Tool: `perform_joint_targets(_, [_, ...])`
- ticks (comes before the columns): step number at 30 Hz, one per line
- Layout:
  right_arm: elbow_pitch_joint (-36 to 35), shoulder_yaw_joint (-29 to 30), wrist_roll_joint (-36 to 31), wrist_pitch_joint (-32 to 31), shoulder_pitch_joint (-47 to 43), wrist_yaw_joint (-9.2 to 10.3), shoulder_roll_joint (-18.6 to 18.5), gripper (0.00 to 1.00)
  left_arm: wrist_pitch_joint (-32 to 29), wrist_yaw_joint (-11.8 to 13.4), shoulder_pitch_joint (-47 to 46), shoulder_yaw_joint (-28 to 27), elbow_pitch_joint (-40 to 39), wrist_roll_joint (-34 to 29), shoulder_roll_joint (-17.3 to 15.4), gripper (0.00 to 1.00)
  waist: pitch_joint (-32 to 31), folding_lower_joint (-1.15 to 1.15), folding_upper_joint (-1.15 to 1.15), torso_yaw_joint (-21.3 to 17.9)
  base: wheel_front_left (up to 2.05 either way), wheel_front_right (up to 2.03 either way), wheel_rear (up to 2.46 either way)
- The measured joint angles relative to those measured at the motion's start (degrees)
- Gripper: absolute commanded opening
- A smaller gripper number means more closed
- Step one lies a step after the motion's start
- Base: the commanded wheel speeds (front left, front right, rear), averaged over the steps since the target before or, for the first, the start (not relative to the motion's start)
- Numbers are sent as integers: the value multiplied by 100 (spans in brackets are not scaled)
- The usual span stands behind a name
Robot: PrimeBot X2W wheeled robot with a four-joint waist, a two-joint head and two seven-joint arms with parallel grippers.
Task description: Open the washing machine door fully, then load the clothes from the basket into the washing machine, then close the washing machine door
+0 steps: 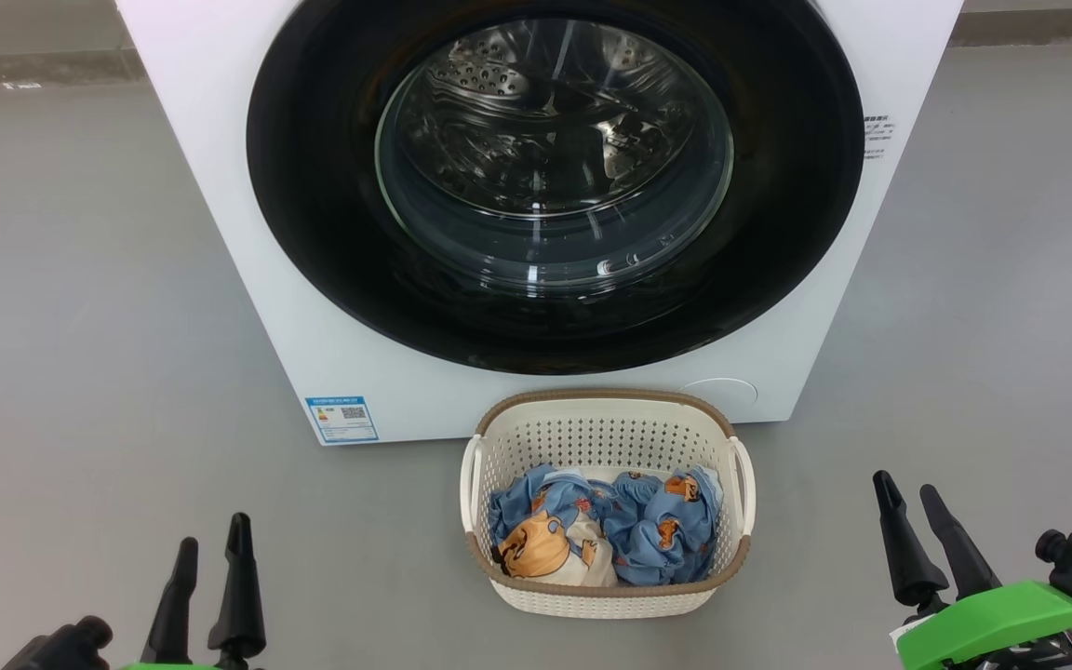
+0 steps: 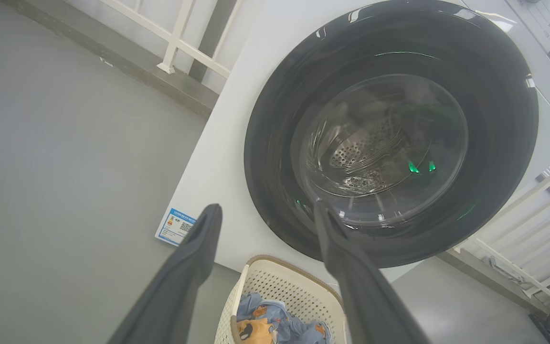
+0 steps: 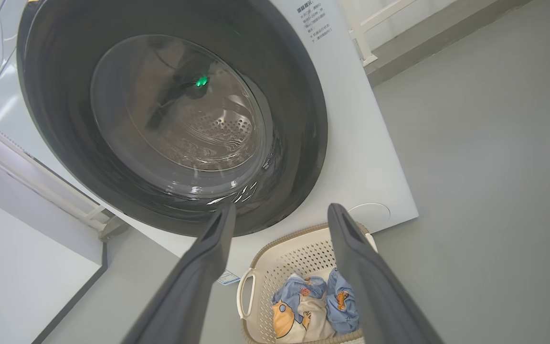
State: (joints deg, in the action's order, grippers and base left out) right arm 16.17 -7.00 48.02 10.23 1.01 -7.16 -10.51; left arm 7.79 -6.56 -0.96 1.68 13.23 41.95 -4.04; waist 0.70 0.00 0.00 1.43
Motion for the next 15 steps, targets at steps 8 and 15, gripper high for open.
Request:
perform_joint_targets(8, [27,-3,-636,79,8,0,-1,100,143,-3,-1,36,-1,-665,0,100,-9,0,0,7,0,0,0])
perform_joint_targets(15, [23,1,-1076,153,74,0,-3,100,258,-5,-3,60,-27,-1124,0,100,12,0,0,15,0,0,0])
